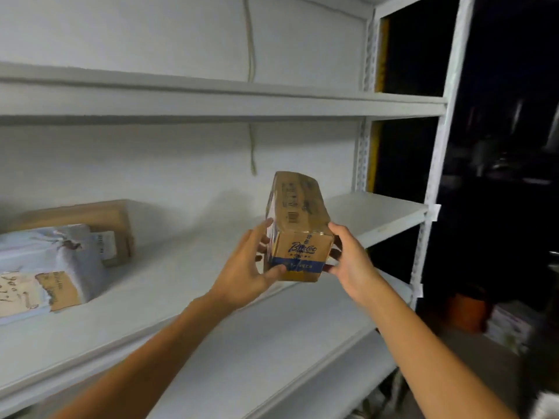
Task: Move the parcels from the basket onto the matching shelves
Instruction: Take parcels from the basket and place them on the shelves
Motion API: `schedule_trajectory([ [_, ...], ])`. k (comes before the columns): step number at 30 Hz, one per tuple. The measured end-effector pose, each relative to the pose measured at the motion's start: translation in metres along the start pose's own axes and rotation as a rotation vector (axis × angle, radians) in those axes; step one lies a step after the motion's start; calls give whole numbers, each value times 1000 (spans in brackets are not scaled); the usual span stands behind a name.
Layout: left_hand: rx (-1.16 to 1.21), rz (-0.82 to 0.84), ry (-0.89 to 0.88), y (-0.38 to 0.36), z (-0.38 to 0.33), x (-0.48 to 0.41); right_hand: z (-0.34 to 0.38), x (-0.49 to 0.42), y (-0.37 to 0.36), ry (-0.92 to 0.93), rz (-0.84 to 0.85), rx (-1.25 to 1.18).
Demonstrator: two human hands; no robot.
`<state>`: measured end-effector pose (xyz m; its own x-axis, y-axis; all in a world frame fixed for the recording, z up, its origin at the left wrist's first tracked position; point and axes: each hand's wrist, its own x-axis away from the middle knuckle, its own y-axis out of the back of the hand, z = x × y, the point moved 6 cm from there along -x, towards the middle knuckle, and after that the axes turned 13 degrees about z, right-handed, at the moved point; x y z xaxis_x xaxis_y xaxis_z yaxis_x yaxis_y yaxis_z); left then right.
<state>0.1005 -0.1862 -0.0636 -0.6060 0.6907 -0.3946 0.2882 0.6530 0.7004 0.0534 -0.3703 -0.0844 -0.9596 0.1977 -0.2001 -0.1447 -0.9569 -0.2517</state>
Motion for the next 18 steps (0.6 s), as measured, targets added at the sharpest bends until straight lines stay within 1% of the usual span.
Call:
schedule_trajectory([
  [2,138,126,-24,-37,-15,-24,4,18,42,5,-83,35],
  [4,388,239,-37,-73,-31,-45,8,38,80,-4,-157,69],
  [7,631,319,-14,-125,-54,-77,11,68,131,12,-242,115],
  [9,728,347,5,-157,-66,-97,11,88,158,8,-262,132],
  [12,848,424,-27,-207,-83,-126,16,116,196,2,-293,134],
  [14,934,489,-53,-240,-96,-142,24,138,222,40,-386,195],
  [16,996,592,-77,-276,-109,-151,31,163,248,69,-513,271],
  [18,1032,693,-106,-311,-124,-153,31,187,273,53,-626,312],
])
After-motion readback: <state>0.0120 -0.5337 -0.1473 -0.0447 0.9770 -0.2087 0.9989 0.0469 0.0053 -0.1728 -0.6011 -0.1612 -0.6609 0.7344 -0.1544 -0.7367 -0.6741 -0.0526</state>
